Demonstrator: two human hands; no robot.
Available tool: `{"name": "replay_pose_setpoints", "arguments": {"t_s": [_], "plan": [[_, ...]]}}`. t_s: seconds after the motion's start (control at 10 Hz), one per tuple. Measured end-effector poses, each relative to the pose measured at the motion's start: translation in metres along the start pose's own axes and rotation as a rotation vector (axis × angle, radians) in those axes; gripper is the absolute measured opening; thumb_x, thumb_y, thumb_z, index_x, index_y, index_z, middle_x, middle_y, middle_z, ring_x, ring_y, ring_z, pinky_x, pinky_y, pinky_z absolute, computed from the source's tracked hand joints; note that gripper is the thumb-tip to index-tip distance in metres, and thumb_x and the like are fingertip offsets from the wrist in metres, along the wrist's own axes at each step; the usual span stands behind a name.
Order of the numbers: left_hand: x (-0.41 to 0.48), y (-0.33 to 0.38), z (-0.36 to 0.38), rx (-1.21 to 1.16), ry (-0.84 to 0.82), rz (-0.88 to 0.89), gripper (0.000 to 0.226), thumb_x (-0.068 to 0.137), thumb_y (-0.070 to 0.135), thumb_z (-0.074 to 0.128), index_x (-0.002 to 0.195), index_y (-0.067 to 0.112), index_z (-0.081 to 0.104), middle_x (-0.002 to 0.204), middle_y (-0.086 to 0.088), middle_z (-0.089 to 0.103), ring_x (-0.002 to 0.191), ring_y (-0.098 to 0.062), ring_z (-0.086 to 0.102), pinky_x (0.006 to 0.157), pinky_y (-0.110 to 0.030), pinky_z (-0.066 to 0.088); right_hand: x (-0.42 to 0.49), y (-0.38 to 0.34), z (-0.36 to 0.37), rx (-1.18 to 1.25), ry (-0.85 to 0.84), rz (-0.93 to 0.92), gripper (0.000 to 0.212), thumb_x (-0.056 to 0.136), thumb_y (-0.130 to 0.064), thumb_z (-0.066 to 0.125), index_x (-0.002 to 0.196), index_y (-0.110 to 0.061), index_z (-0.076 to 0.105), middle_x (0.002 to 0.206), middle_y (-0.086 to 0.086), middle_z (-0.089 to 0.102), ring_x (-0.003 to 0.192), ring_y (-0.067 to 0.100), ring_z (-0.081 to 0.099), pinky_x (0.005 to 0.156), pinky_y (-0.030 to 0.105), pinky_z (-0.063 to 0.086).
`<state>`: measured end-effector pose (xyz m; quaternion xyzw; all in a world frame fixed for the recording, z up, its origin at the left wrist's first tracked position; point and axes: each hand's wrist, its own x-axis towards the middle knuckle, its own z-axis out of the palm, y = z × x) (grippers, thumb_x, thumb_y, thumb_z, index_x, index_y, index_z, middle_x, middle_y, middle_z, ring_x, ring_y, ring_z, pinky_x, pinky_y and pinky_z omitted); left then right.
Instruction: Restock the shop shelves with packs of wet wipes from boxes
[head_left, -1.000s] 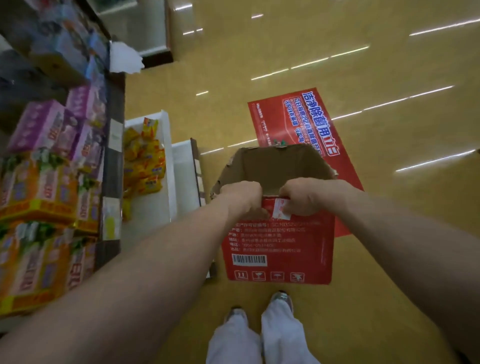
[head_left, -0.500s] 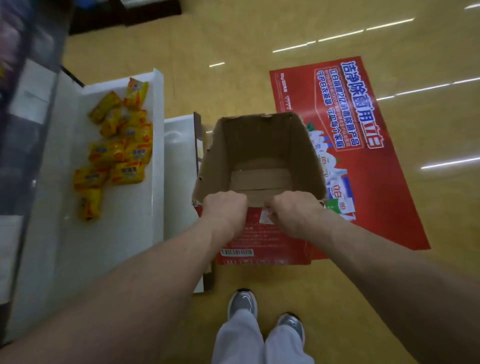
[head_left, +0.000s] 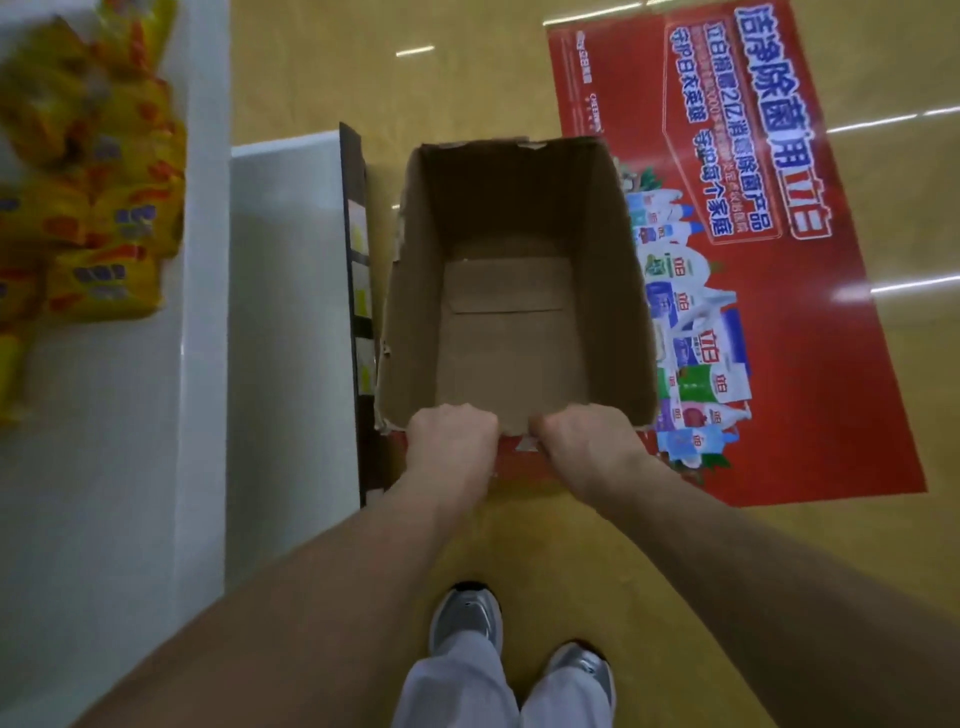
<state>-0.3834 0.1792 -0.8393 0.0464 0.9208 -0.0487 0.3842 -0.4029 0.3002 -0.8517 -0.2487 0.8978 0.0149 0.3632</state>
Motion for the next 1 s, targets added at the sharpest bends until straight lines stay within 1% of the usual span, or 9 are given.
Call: {"name": "replay_pose_setpoints", "arguments": {"t_s": [0.1,0.2,0.4,0.5,0.6,0.7,0.8,0.9,1.0], "plan": [[0.008,0.003,0.031,0.005,-0.078,0.019,0.014,0.096,0.015,0.051,0.083,0.018,0.053,0.066,0.001,0.045,0.059,-0.012,0.045,0.063,-0.028,0.042,0.008,-0.003,0.03,0.012,-0.072,-0.004,0.023,0.099,-0.01,0.04,0.112,-0.018,0.058,0.106,0.003,0.065,0.092,0.022,0.06,0.068,0.03,0.039],[0.017,0.004,0.052,0.013,-0.135,0.027,0.011,0.095,0.012,0.053,0.091,0.016,0.062,0.066,0.001,0.045,0.065,-0.013,0.05,0.063,-0.027,0.043,0.016,-0.008,0.052,0.049,-0.096,-0.008,0.025,0.098,-0.009,0.04,0.114,-0.016,0.058,0.109,0.005,0.064,0.099,0.023,0.061,0.071,0.029,0.04],[0.026,0.011,0.084,0.051,-0.113,0.025,0.015,0.094,0.007,0.052,0.097,0.014,0.065,0.065,0.003,0.042,0.073,-0.016,0.051,0.065,-0.027,0.04,0.028,-0.01,0.084,0.048,-0.129,0.009,0.027,0.099,-0.01,0.038,0.117,-0.015,0.056,0.118,0.006,0.061,0.109,0.024,0.058,0.075,0.028,0.037],[0.026,0.013,0.093,0.039,-0.091,0.013,0.017,0.096,0.009,0.049,0.1,0.014,0.065,0.078,0.001,0.052,0.081,-0.016,0.058,0.066,-0.026,0.04,0.03,-0.012,0.093,0.048,-0.145,0.023,0.025,0.099,-0.01,0.039,0.117,-0.014,0.056,0.117,0.005,0.062,0.108,0.023,0.059,0.073,0.028,0.036],[0.026,0.014,0.096,0.034,-0.097,-0.008,0.019,0.097,0.009,0.048,0.105,0.015,0.063,0.091,-0.001,0.06,0.095,-0.019,0.062,0.07,-0.028,0.041,0.029,-0.013,0.095,0.037,-0.168,0.052,0.025,0.098,-0.009,0.041,0.116,-0.014,0.057,0.116,0.005,0.063,0.107,0.022,0.06,0.074,0.028,0.039],[0.024,0.015,0.094,0.022,-0.115,-0.012,0.018,0.095,0.008,0.05,0.106,0.015,0.062,0.093,-0.002,0.058,0.096,-0.019,0.06,0.074,-0.029,0.041,0.023,-0.012,0.097,0.032,-0.163,0.066,0.024,0.097,-0.008,0.043,0.116,-0.014,0.057,0.116,0.005,0.064,0.107,0.022,0.061,0.076,0.027,0.042],[0.017,0.016,0.088,0.019,-0.154,-0.037,0.02,0.092,0.004,0.053,0.106,0.013,0.063,0.103,-0.004,0.063,0.1,-0.021,0.059,0.079,-0.031,0.045,0.013,-0.015,0.092,0.041,-0.174,0.091,0.026,0.097,-0.006,0.043,0.117,-0.014,0.056,0.118,0.005,0.063,0.109,0.021,0.06,0.08,0.029,0.045],[0.001,0.017,0.066,0.022,-0.107,-0.048,0.021,0.09,0.002,0.054,0.106,0.011,0.063,0.099,-0.006,0.061,0.099,-0.023,0.058,0.08,-0.032,0.046,-0.005,-0.021,0.07,0.077,-0.12,0.089,0.026,0.097,-0.004,0.041,0.117,-0.012,0.057,0.119,0.006,0.062,0.111,0.022,0.059,0.083,0.029,0.046],[-0.019,0.021,0.036,0.011,-0.083,-0.061,0.023,0.089,0.001,0.056,0.109,0.011,0.062,0.104,-0.009,0.061,0.098,-0.025,0.057,0.075,-0.034,0.044,-0.025,-0.024,0.039,0.113,-0.111,0.076,0.026,0.096,-0.002,0.042,0.115,-0.009,0.058,0.117,0.008,0.062,0.109,0.024,0.06,0.078,0.029,0.043]]}}
